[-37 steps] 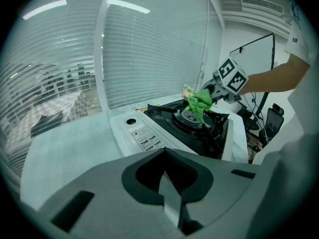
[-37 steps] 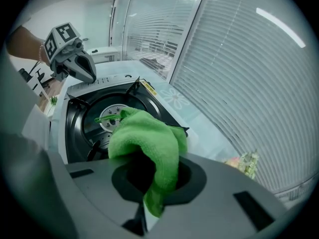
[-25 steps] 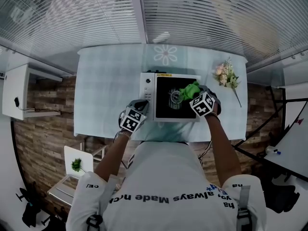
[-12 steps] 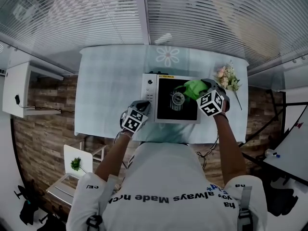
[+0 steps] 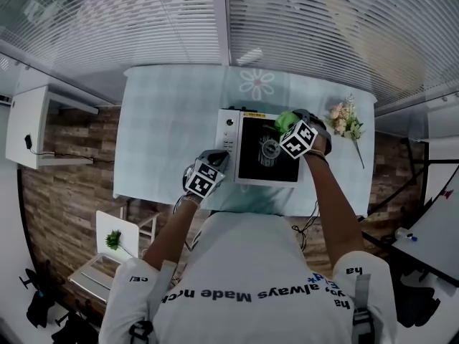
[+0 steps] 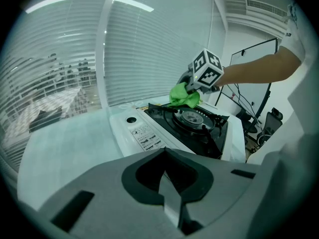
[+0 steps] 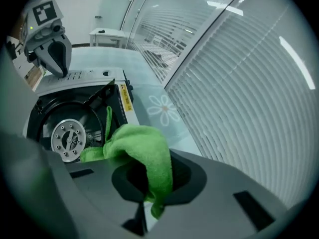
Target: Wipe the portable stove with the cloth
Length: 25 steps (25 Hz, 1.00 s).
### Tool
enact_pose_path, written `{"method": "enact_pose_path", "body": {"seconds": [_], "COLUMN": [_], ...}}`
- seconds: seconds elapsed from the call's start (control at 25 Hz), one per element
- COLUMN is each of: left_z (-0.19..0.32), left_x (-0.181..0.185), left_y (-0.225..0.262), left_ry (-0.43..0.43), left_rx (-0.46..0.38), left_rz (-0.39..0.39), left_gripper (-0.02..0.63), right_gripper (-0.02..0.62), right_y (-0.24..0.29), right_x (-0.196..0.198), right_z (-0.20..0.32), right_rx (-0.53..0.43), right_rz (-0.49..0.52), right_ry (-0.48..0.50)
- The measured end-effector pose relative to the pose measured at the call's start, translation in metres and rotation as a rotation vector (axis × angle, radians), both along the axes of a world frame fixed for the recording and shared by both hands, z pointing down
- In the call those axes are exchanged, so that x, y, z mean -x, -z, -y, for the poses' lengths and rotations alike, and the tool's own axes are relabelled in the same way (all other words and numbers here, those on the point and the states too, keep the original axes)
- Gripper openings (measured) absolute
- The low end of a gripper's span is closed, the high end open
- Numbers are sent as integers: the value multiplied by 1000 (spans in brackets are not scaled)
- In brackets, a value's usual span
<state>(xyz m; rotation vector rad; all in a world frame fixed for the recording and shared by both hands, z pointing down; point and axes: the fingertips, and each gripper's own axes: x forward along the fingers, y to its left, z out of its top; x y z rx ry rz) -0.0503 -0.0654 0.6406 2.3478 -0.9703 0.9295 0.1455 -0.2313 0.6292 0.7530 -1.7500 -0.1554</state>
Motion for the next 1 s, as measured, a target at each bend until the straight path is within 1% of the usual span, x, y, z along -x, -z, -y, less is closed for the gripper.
{"method": "enact_pose_path", "body": {"seconds": [0.12, 0.32, 0.84, 1.0], "left_z": [0, 0, 1, 0], "left_x": [-1, 1, 1, -1], "left_y": [1, 1, 0, 1], "left_ry": [0, 7, 4, 4], "left_rx": [1, 4, 1, 1], "left_rz": [-9, -21, -28, -32], "left_gripper": [12, 11, 11, 11], "right_gripper": [26, 26, 26, 26], "right_y": [-12, -14, -16, -15], "right_x": [5, 19, 66, 82], "right_z": [4, 5, 6, 5], "right_rx": [33, 19, 20, -1], "right_rz": [-8, -28, 12, 12], "right_ry": [-3, 11, 24, 40]}}
